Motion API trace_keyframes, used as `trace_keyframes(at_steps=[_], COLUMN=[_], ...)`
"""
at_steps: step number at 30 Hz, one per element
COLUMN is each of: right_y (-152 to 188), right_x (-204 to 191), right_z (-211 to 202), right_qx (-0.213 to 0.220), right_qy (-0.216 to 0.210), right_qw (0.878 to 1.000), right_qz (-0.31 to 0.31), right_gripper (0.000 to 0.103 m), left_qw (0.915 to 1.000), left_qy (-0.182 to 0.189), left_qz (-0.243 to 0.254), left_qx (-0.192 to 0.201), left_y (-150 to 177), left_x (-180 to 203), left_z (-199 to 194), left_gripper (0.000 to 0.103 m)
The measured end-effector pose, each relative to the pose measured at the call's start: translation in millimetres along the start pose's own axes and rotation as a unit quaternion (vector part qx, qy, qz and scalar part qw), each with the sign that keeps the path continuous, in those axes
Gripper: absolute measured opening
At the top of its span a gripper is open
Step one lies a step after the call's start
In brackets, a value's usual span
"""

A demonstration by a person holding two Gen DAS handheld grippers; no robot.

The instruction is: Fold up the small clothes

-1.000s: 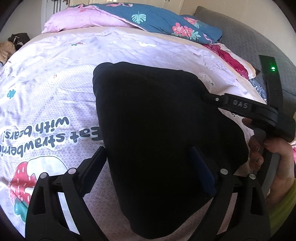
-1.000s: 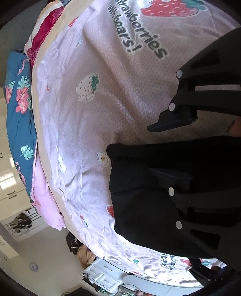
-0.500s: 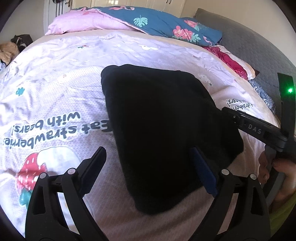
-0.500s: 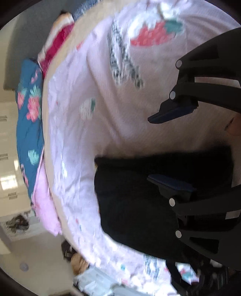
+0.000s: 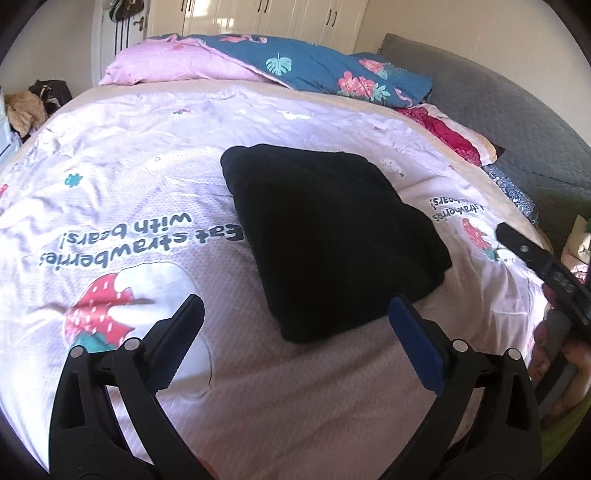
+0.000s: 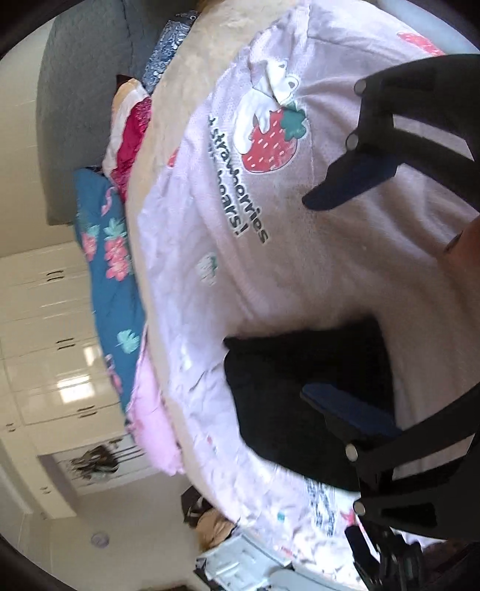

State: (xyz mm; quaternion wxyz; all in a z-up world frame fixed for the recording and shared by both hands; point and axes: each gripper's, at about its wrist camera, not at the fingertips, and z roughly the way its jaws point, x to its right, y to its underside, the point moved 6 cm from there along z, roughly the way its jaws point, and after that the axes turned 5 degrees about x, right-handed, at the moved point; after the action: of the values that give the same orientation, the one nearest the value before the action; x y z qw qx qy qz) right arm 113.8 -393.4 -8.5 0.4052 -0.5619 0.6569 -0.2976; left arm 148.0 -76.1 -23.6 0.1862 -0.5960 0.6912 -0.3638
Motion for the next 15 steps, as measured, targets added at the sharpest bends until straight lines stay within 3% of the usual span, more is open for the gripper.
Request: trace_keyframes(at_steps=[9, 15], right_y=[14, 34], right_x=[-34, -44], right_z=[-55, -72], right_qx=[0.023, 0.028], right_qy=[-0.022, -0.036], right_qw=[0.999, 0.999], right_qz=[-0.039, -0.028], right_gripper=[0.099, 0.099], left_qw=[0.9997, 0.9989], left_qy=[0.001, -0.008], left_qz=[0.005, 0.007], left_qx=[0.023, 0.046], left_y=[12, 29], left_x=[0, -7], left_z=[-37, -50], left_gripper=[0.094, 0.094])
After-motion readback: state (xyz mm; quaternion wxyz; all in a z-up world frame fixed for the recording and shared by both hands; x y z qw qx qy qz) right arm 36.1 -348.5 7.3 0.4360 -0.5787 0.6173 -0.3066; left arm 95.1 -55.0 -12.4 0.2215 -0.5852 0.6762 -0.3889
